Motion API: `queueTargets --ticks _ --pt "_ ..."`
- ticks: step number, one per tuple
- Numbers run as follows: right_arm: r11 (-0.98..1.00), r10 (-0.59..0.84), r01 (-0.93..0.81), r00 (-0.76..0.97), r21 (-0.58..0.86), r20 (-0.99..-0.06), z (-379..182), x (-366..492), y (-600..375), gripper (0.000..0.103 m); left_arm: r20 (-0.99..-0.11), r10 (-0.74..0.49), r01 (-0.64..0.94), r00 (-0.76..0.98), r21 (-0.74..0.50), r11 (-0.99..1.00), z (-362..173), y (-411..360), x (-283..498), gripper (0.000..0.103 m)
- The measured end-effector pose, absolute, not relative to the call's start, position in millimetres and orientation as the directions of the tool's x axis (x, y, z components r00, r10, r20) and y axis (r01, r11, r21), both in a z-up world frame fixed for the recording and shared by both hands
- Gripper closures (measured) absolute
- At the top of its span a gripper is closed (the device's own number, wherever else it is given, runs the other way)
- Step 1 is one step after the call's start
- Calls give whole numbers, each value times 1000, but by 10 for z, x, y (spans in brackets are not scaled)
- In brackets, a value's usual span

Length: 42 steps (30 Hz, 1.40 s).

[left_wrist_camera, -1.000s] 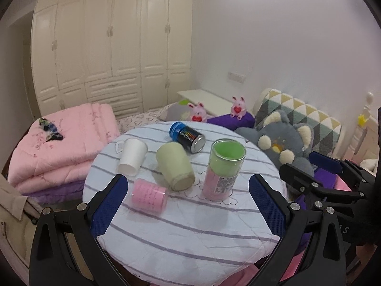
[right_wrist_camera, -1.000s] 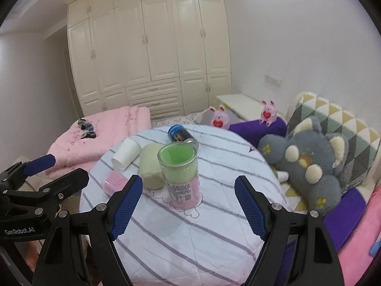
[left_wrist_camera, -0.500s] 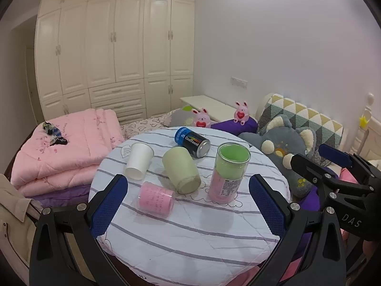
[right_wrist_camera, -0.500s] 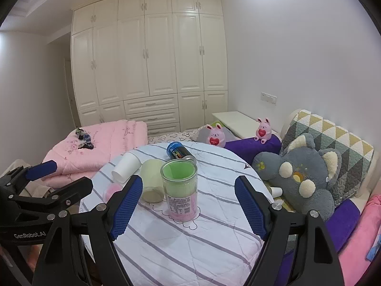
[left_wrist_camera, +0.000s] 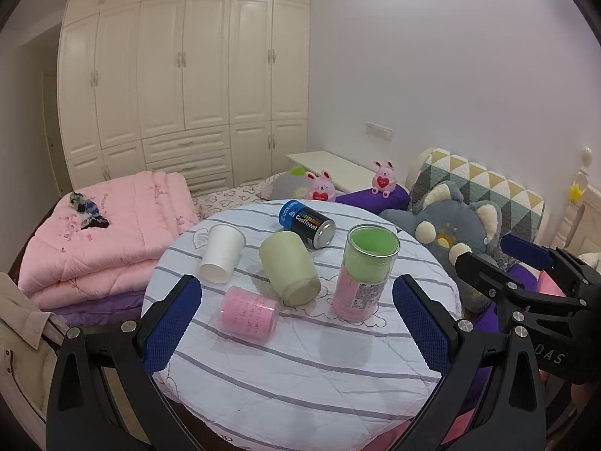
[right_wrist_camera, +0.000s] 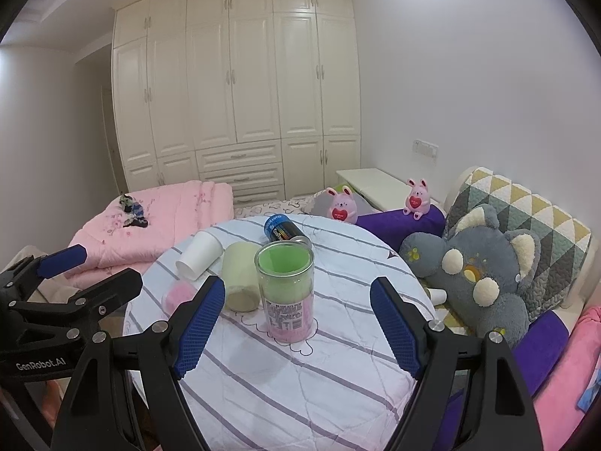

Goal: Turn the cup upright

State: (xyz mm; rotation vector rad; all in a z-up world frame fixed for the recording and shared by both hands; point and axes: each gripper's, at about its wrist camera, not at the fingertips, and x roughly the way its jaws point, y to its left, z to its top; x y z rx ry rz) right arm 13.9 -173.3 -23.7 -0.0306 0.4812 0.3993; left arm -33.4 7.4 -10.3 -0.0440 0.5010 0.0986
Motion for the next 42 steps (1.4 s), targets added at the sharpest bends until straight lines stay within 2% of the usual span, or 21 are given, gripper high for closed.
queueTargets --ticks 18,29,42 --pt "920 373 -386 806 69 -459 -286 176 -1746 22 -472 81 -99 878 -13 995 -136 77 -296 0" --pt "924 366 -378 824 62 -433 -250 169 -1766 22 -389 -23 -8 921 -77 997 -115 67 -300 0" --pt "922 369 -380 813 69 -450 -308 251 -1785 22 -401 -11 -14 916 -59 998 -162 23 -242 0"
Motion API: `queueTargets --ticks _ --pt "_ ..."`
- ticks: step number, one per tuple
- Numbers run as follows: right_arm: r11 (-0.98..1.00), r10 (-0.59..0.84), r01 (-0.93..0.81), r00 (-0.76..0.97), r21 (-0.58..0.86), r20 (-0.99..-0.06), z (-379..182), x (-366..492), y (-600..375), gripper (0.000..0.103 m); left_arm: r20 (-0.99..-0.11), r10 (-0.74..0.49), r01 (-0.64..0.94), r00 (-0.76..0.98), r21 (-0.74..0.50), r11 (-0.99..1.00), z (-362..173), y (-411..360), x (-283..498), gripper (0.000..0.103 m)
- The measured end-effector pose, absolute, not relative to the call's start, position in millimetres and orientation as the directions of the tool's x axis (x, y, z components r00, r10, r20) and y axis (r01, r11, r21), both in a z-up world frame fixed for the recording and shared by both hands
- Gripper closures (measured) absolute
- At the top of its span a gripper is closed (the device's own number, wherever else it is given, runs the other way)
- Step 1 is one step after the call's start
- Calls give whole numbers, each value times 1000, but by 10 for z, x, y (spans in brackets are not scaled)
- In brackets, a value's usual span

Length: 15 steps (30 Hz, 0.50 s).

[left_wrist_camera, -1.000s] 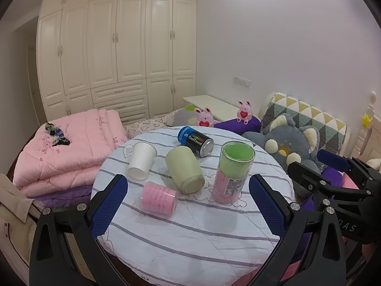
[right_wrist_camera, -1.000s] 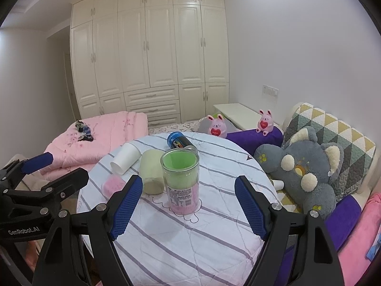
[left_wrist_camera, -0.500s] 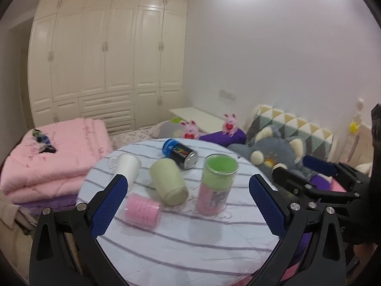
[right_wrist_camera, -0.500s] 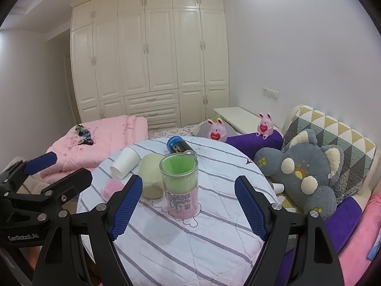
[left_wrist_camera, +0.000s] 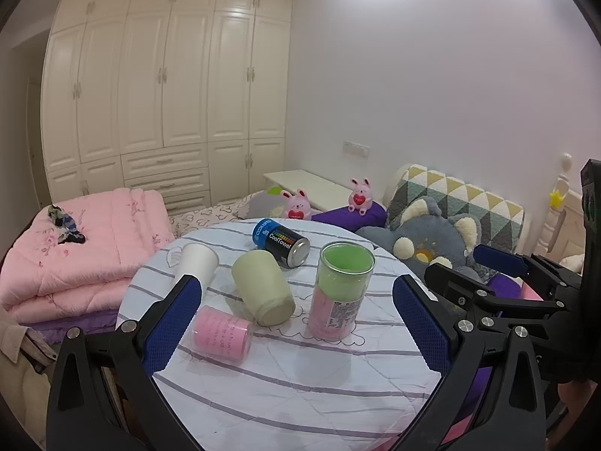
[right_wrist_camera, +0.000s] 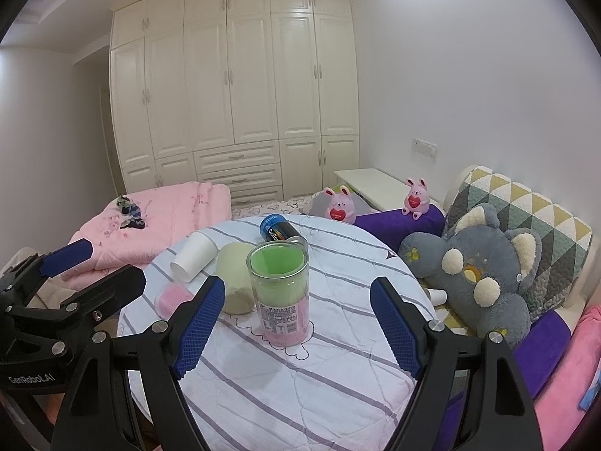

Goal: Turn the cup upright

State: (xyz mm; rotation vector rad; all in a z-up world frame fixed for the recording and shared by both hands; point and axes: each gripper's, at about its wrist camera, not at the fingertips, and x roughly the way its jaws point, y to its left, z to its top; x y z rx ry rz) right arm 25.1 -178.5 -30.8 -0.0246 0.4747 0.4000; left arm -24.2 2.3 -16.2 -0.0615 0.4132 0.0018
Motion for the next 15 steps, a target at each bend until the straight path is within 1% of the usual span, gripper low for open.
queueTargets --ticks 15 --pt "923 364 -378 803 70 -473 -378 324 -1774 22 -406 -6 -15 914 -49 999 -200 21 -238 0"
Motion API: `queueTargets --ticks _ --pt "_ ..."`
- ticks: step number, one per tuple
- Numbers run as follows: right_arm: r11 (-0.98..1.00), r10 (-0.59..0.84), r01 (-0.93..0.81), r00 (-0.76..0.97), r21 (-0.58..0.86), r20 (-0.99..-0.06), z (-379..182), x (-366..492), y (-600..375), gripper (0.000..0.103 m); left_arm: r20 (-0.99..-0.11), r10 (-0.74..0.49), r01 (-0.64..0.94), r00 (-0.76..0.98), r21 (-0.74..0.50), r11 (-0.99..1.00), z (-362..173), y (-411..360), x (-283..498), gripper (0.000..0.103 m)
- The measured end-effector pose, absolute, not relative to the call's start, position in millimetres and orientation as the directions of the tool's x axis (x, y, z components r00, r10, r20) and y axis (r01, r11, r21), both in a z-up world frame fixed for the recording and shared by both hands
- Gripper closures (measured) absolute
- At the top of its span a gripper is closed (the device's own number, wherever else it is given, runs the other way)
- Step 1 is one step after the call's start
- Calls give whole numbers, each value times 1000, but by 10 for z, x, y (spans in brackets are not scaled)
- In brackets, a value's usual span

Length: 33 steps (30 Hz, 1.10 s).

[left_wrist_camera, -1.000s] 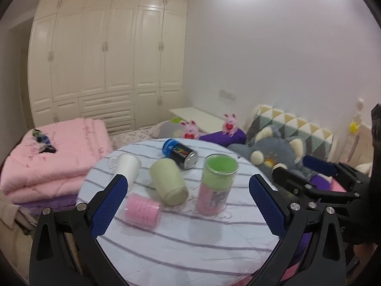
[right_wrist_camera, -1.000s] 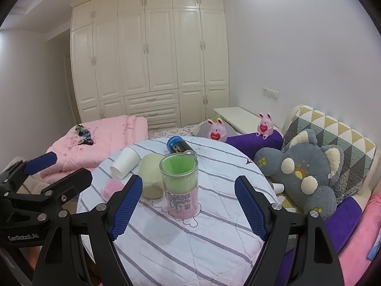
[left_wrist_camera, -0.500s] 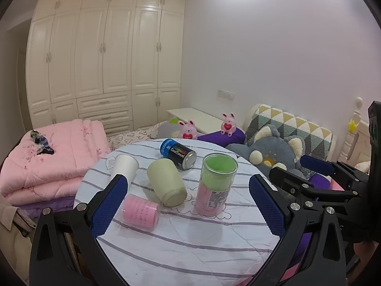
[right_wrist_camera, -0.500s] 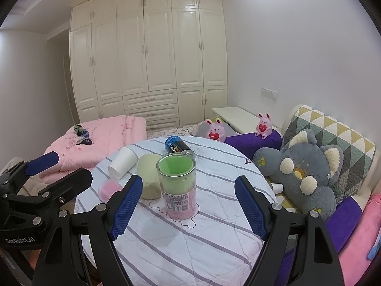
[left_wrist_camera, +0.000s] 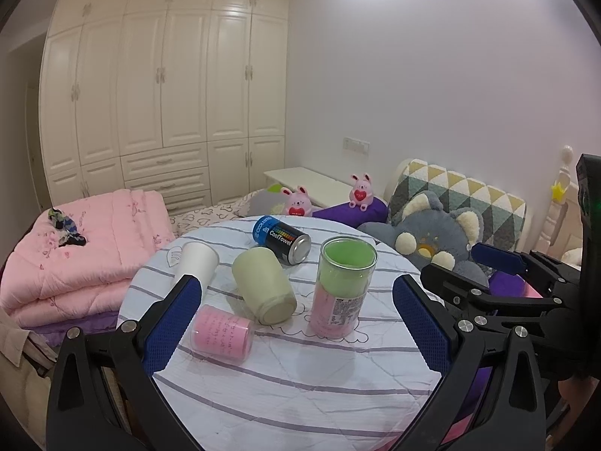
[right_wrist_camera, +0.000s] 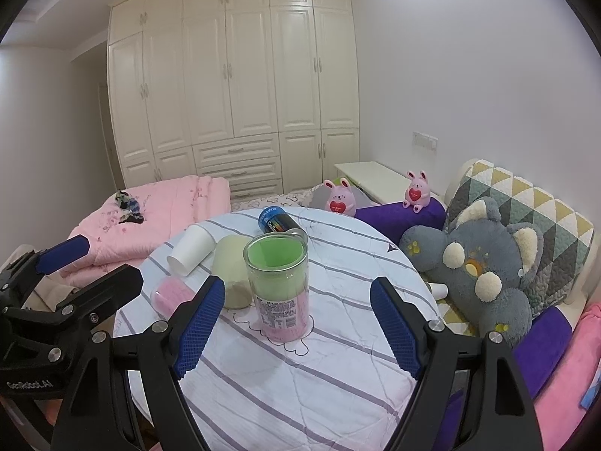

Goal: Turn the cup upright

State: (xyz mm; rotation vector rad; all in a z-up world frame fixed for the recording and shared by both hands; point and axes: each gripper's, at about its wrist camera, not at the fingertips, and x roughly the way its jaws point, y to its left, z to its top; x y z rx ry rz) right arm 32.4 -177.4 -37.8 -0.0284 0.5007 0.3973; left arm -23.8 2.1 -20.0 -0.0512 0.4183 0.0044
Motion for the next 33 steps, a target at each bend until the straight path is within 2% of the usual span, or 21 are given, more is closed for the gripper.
queueTargets --ticks 16,33 --pt "923 363 -379 790 73 -494 -453 390 -1757 22 -419 -7 -13 908 -44 999 -314 55 -208 0" --pt "923 353 -377 754 76 -553 -641 636 -1677 22 -475 20 -33 880 -20 999 -491 112 38 0"
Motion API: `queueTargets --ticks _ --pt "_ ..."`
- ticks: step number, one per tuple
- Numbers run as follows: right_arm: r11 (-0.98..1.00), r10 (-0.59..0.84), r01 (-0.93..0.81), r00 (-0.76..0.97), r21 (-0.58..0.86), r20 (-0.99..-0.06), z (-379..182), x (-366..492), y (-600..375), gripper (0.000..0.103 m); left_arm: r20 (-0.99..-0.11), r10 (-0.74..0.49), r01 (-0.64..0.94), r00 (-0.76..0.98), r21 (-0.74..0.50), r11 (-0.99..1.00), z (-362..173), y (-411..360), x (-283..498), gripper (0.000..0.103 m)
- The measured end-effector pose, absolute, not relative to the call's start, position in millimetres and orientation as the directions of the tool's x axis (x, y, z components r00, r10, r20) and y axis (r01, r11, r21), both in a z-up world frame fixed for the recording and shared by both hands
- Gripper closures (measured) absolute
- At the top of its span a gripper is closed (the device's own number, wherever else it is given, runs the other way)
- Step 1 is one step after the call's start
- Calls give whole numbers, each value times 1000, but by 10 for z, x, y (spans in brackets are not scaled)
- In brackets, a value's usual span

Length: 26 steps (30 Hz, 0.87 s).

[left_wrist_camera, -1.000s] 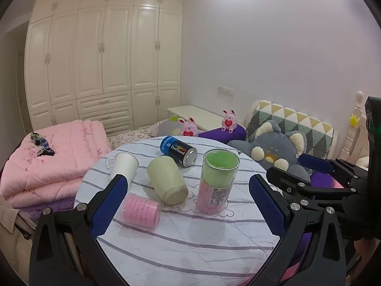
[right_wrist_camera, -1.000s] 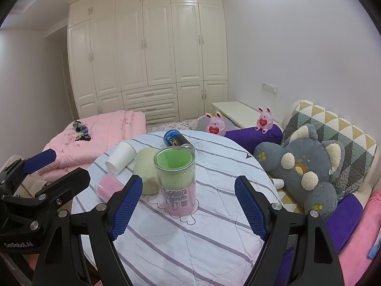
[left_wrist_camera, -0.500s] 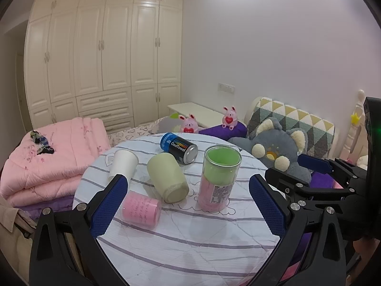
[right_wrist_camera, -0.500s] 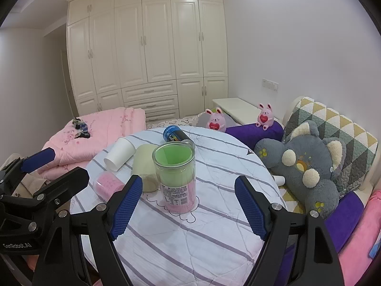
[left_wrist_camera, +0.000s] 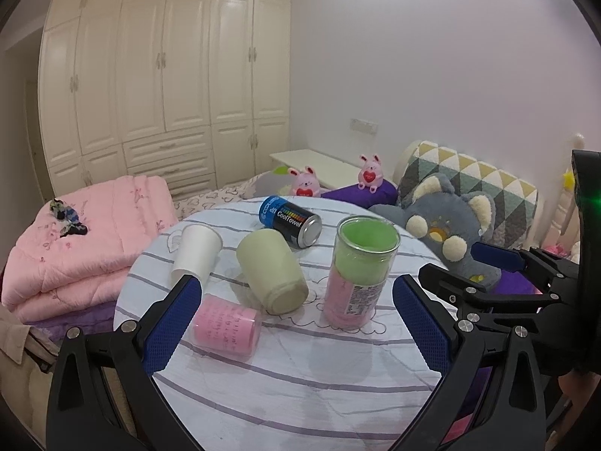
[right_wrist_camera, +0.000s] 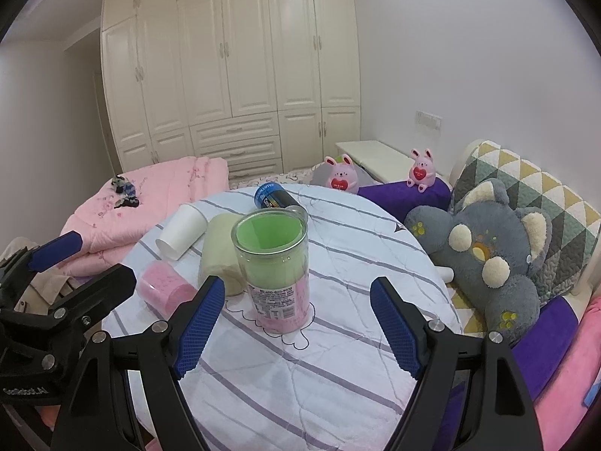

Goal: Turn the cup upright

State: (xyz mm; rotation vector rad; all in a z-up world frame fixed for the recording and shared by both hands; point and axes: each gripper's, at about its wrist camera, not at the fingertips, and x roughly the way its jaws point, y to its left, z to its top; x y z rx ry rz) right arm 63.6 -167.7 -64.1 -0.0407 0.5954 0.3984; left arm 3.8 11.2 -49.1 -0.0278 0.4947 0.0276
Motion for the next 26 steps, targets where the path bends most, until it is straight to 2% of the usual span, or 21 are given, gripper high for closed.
queueTargets --ticks 12,18,26 --pt "922 349 -377 716 87 -605 -820 888 -1635 22 -505 69 -78 861 3 997 -536 128 258 0" --pt "921 352 -378 714 89 -606 -826 954 -1639 22 -456 118 -120 882 26 992 -504 129 266 0" --pt "918 353 -387 703 85 -618 -869 972 -1615 22 -464 126 -116 877 51 992 -497 107 298 0"
